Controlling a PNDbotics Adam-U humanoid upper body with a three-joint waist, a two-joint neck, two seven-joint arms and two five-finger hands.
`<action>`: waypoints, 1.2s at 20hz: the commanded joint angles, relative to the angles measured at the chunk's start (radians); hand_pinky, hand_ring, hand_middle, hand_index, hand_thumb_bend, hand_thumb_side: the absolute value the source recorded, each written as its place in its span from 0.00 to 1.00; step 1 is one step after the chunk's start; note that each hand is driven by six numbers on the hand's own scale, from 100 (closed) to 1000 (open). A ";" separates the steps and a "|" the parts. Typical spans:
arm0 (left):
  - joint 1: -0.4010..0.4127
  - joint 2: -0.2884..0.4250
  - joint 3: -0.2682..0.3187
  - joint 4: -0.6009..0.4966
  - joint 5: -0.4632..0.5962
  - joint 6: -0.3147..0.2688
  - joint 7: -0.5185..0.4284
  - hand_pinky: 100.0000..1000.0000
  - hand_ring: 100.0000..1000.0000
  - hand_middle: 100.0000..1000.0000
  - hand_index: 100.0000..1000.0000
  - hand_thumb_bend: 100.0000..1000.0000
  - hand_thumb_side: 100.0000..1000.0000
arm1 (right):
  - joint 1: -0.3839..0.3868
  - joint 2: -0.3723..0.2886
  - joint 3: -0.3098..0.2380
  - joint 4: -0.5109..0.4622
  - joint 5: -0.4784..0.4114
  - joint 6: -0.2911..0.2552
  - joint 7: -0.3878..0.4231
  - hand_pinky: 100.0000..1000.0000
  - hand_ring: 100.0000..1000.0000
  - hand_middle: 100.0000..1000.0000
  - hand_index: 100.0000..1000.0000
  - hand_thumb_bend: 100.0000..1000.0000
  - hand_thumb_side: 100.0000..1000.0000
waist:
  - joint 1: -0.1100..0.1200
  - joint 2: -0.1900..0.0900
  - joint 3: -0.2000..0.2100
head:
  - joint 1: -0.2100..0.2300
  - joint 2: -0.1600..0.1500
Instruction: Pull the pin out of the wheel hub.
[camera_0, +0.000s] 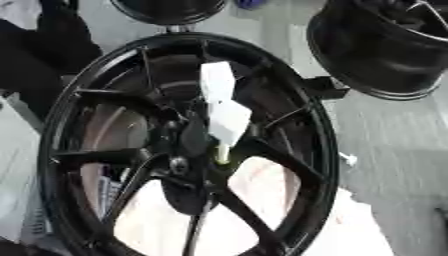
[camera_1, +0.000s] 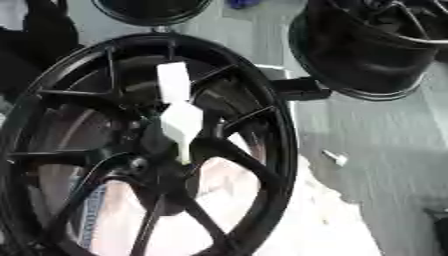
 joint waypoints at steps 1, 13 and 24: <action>-0.007 0.014 0.003 -0.017 -0.004 -0.001 -0.006 0.62 0.48 0.50 0.68 0.13 0.26 | -0.014 -0.041 -0.012 -0.012 -0.006 -0.010 -0.007 0.79 0.68 0.54 0.72 0.00 0.00 | 0.005 -0.013 0.002 | -0.001 -0.007; -0.009 0.016 0.000 -0.017 -0.010 0.000 -0.020 0.62 0.48 0.50 0.68 0.14 0.26 | -0.048 -0.095 0.032 -0.012 -0.019 0.025 0.068 0.86 0.72 0.60 0.75 0.00 0.00 | 0.005 -0.017 0.013 | -0.010 -0.005; -0.010 0.020 -0.013 -0.017 -0.002 0.006 -0.033 0.62 0.48 0.50 0.68 0.14 0.27 | -0.236 -0.237 0.258 -0.012 -0.042 0.060 0.451 0.96 0.79 0.71 0.80 0.00 0.13 | -0.006 -0.031 0.028 | -0.037 -0.007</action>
